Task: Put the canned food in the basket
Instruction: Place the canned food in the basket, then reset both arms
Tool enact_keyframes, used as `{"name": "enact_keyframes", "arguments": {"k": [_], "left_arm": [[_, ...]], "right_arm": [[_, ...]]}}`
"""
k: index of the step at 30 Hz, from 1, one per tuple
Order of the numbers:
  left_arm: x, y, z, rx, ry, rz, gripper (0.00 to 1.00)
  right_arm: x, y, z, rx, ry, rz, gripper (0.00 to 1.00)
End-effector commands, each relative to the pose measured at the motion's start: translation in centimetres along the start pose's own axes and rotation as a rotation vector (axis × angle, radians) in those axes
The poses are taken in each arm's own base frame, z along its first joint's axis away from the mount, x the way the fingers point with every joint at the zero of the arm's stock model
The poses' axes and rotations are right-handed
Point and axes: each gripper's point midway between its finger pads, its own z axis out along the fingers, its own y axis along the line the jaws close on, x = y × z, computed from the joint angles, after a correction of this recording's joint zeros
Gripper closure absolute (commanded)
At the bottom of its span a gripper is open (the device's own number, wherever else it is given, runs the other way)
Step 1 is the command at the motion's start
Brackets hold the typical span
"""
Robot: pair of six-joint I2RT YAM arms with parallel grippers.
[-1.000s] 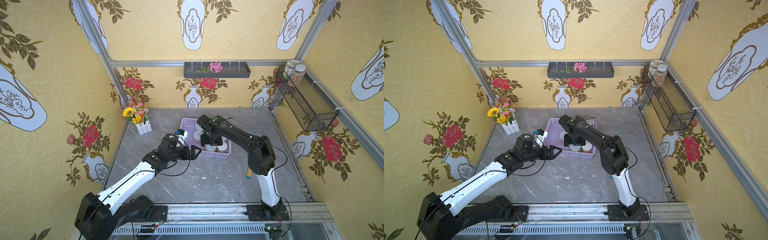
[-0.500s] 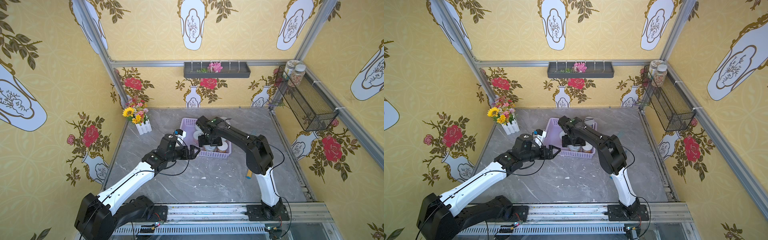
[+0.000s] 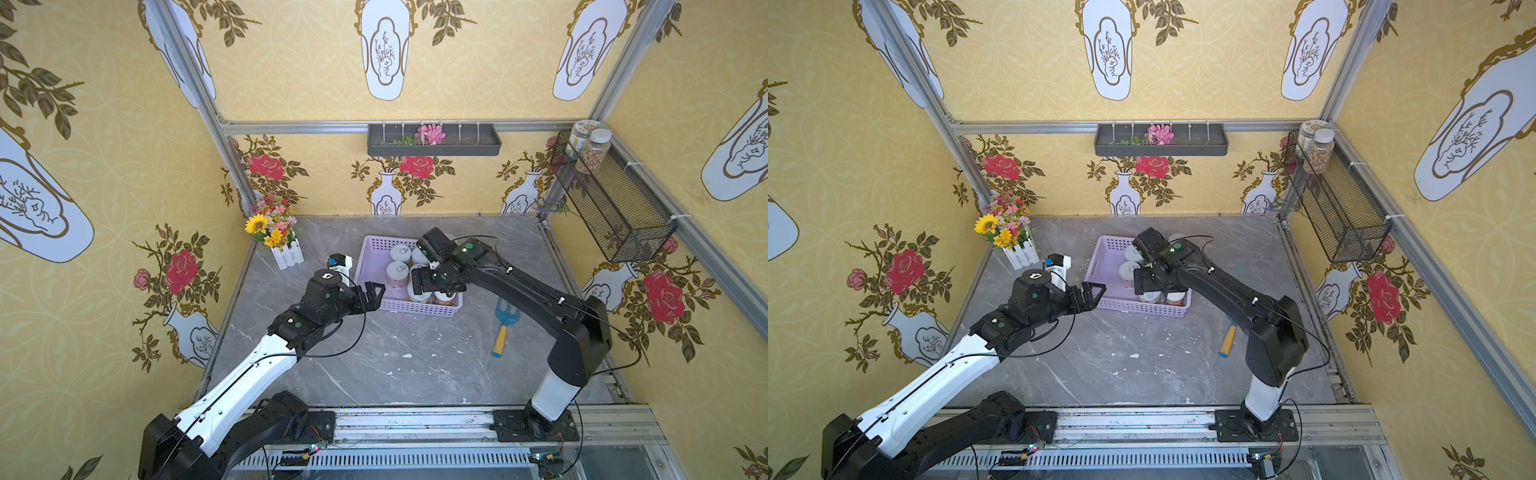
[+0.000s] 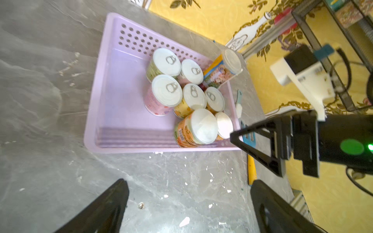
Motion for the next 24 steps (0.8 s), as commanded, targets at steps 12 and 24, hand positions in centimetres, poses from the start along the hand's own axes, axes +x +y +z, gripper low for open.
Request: {"name": "enact_keyframes", "arguments": {"k": [12,24], "left_arm": [[1.1,-0.1,-0.5,0.140,-0.085,0.088,0.00],[-3.9,8.7,-3.4,-0.131,-0.457,0.166,0.00]], "right_arm": [[2.2,-7.3,-3.7,0.125,-0.261,-0.005,0.03],[0.3,-19.8,-4.6,0.312,-0.611,0.036,0.03]]}}
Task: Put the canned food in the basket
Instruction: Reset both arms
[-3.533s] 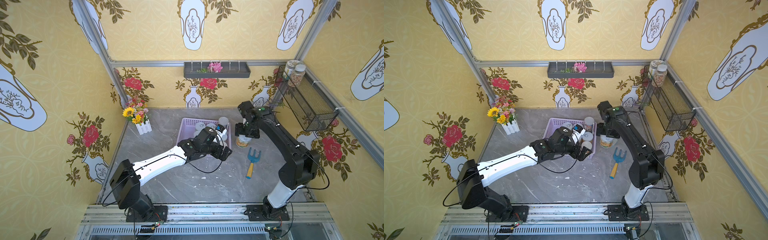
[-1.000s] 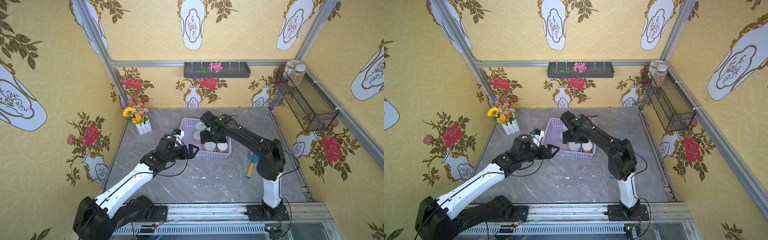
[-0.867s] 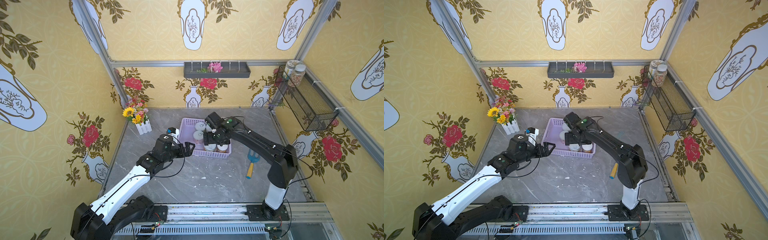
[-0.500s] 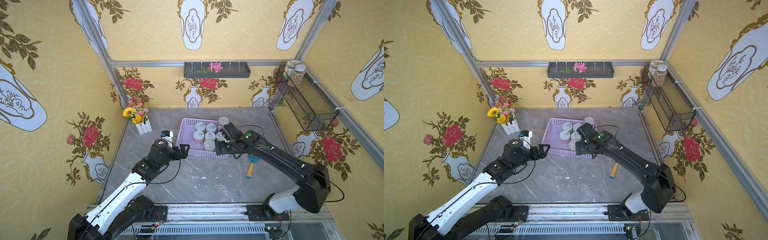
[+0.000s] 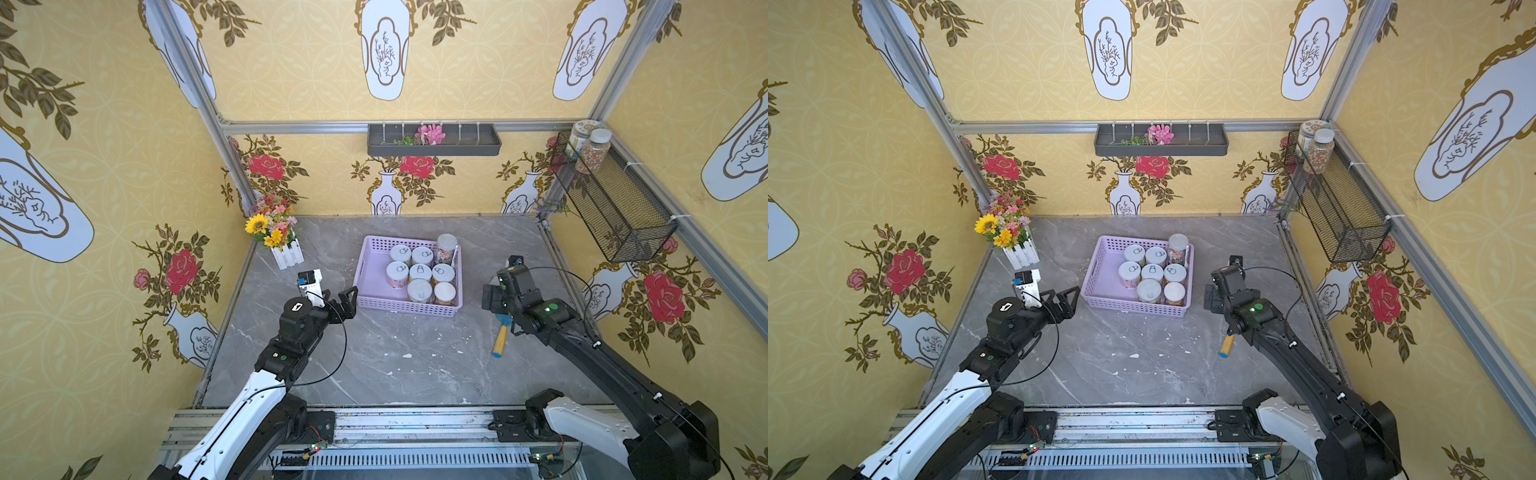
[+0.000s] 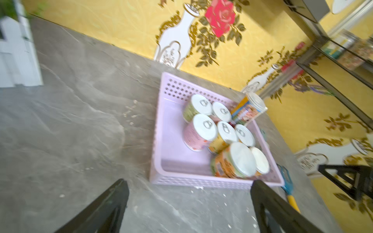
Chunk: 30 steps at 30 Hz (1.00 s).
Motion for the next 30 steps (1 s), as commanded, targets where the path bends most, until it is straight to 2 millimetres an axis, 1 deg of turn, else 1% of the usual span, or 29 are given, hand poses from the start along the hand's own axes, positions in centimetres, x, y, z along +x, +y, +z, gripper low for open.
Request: {"name": "enact_keyframes", "arguments": {"k": [1,4,6,8,10,14,15,16,18,20,22,24,27,28,29,30], "left_arm": [[-2.8,2.0,-0.4,-0.069,-0.147,0.112,0.00],[-3.0,5.5,-0.7,-0.182,-0.181,0.175,0.00],[-2.5,7.5,-0.9,-0.239,-0.188,0.206,0.00],[-2.3,8.5,-0.9,-0.255,-0.216,0.238,0.00],[-1.7,9.3,-0.8,-0.259,-0.246,0.276,0.00],[-0.1,11.5,-0.2,-0.299,-0.224,0.285,0.00],[-0.1,12.0,-0.2,-0.320,-0.233,0.280,0.00],[0.0,11.9,0.2,-0.310,-0.219,0.293,0.00],[-0.4,12.1,0.7,-0.303,-0.223,0.315,0.00],[-0.8,12.8,1.3,-0.302,-0.209,0.287,0.00],[-0.8,12.8,1.7,-0.265,-0.194,0.257,0.00],[-0.9,12.0,1.3,-0.212,-0.247,0.260,0.00],[-0.4,12.5,0.9,-0.226,-0.272,0.253,0.00],[-0.2,12.8,0.9,-0.229,-0.270,0.249,0.00],[-0.1,13.0,1.1,-0.233,-0.266,0.245,0.00],[0.1,13.1,1.2,-0.236,-0.262,0.242,0.00]], "right_arm": [[-3.9,-0.4,0.8,-0.032,-0.212,-0.078,0.03],[-3.9,-2.2,3.2,-0.040,-0.230,-0.031,0.03],[-3.3,-3.4,5.3,-0.035,-0.200,-0.009,0.03],[-2.5,-3.8,7.0,-0.040,-0.188,-0.012,0.03],[-2.1,-4.0,8.2,-0.050,-0.199,-0.015,0.03],[-1.4,-4.0,9.3,-0.080,-0.238,-0.011,0.03],[-1.0,-4.2,9.7,-0.092,-0.228,0.006,0.03],[-0.9,-4.3,9.9,-0.105,-0.238,0.021,0.03],[-0.4,-4.3,10.0,-0.121,-0.245,0.028,0.03],[-0.2,-4.3,9.8,-0.132,-0.273,0.037,0.03],[-0.2,-4.3,9.5,-0.136,-0.318,0.057,0.03],[-0.1,-4.5,9.1,-0.139,-0.368,0.077,0.03],[0.7,-4.2,9.7,-0.153,-0.383,0.072,0.03],[1.2,-4.0,10.0,-0.163,-0.384,0.068,0.03],[1.0,-3.4,10.0,-0.195,-0.419,0.053,0.03],[1.4,-3.1,10.2,-0.213,-0.384,0.038,0.03]]}}
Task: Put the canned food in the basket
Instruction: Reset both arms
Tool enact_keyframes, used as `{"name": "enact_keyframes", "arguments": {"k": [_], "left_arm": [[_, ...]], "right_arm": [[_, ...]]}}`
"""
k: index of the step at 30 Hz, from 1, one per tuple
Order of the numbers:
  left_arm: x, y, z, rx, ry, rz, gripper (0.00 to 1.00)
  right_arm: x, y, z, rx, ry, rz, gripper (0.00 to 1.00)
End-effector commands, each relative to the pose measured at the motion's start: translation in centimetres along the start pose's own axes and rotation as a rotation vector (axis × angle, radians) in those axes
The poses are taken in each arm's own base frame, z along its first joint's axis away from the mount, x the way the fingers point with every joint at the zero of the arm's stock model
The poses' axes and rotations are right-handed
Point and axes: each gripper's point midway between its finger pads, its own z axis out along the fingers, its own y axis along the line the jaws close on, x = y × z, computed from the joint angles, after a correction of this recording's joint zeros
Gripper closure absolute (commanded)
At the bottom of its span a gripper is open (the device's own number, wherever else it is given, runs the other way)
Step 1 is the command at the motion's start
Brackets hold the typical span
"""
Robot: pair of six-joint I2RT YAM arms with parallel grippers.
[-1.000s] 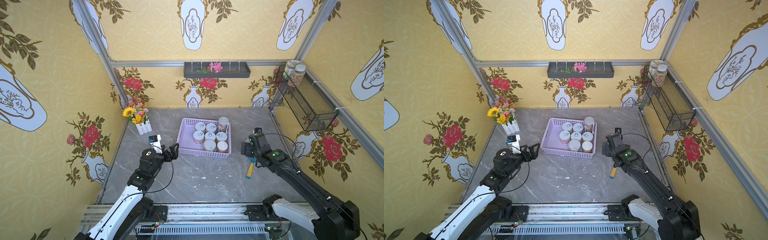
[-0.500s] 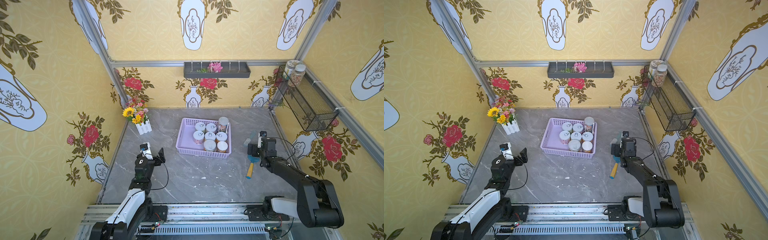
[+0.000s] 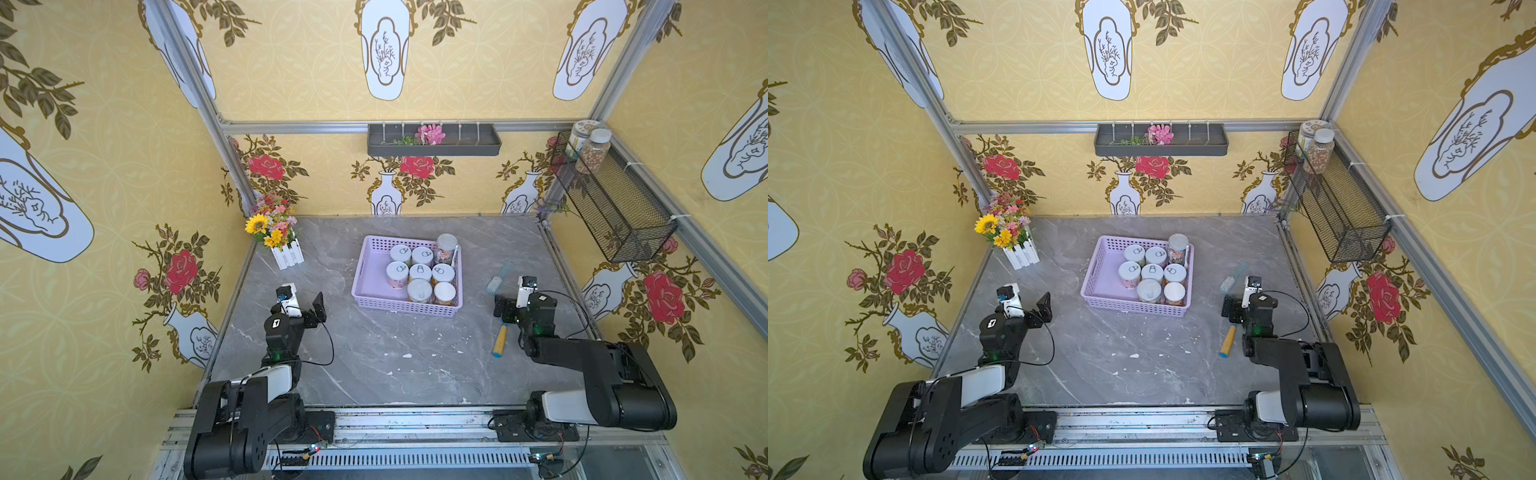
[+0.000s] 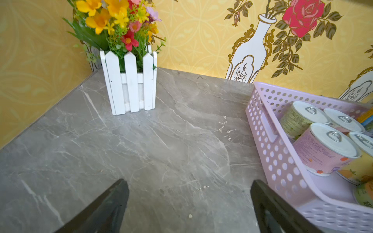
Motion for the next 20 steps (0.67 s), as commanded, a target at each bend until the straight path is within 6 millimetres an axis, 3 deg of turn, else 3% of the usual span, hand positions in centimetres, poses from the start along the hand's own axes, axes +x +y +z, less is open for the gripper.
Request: {"name": "enact_keyframes", "arguments": {"k": [1,3,7,20], "left_arm": [[-1.9,-0.5,0.2,0.035,-0.095,-0.002,0.00],[-1.8,-0.3,0.6,0.024,-0.092,-0.005,0.00],[-2.0,2.0,0.5,-0.110,-0.100,-0.067,0.00],[-2.1,2.0,0.5,-0.109,-0.104,-0.068,0.00]], "right_arm": [[-3.2,1.4,-0.1,-0.075,-0.114,-0.045,0.03],[-3.5,1.5,0.1,-0.084,-0.144,-0.037,0.03],[-3.3,1.8,0.1,-0.076,-0.130,-0.064,0.03],[-3.1,2.2,0.1,-0.065,-0.120,-0.092,0.03]]}}
